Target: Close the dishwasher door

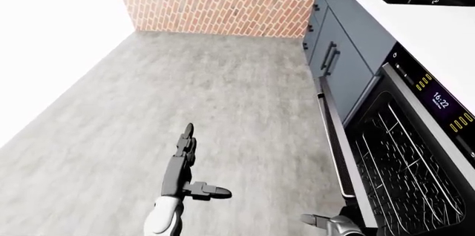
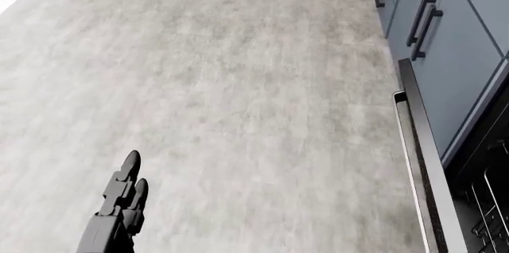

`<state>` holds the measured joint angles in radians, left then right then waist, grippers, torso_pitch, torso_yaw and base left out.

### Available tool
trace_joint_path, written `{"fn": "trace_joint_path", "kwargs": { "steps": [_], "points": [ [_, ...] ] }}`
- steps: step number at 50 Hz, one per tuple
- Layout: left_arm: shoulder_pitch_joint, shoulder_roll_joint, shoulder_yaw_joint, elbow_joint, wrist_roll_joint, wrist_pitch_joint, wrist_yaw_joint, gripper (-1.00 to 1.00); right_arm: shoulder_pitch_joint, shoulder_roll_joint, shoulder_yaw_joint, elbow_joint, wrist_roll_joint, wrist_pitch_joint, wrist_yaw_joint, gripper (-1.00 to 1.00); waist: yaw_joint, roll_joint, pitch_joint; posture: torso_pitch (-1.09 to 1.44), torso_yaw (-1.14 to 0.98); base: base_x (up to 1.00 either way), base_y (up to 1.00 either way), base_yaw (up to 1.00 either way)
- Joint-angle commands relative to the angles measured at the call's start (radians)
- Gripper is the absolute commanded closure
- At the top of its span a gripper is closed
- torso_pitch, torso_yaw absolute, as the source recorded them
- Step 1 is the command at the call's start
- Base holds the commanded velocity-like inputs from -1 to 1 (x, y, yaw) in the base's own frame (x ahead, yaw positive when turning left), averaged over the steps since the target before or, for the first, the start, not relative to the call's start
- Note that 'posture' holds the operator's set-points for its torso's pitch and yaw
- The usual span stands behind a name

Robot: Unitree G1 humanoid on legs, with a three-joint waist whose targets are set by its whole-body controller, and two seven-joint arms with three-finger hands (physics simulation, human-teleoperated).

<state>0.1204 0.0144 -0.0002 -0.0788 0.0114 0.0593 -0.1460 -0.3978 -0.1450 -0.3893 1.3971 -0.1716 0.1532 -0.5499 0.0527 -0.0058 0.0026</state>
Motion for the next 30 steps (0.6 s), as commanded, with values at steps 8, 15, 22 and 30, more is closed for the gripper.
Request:
{"fn": "trace_joint_path", "kwargs": {
  "steps": [8,15,22,30],
  "points": [
    [-0.021,0.002,0.004,-0.040,-0.006,-0.029,0.000,-1.00,0.010,-0.056,-0.015,-0.010,0.006,0.023,-0.089,-1.00,-0.013,-0.009,-0.011,0.00,0.00,0.00,0.00,0.00],
    [-0.020,0.002,0.005,-0.041,-0.006,-0.030,-0.001,-1.00,0.012,-0.064,-0.010,-0.010,0.000,0.030,-0.092,-1.00,-0.013,-0.009,-0.010,0.00,0.00,0.00,0.00,0.00],
    [-0.016,0.000,-0.002,-0.034,-0.001,-0.038,0.000,-1.00,0.018,-0.072,-0.007,-0.010,-0.003,0.034,-0.092,-1.00,-0.013,-0.009,-0.009,0.00,0.00,0.00,0.00,0.00],
    [-0.012,0.000,-0.005,-0.037,0.000,-0.037,0.001,-1.00,0.017,-0.082,-0.002,-0.010,-0.006,0.046,-0.109,-1.00,-0.012,-0.009,-0.008,0.00,0.00,0.00,0.00,0.00]
  ]
}}
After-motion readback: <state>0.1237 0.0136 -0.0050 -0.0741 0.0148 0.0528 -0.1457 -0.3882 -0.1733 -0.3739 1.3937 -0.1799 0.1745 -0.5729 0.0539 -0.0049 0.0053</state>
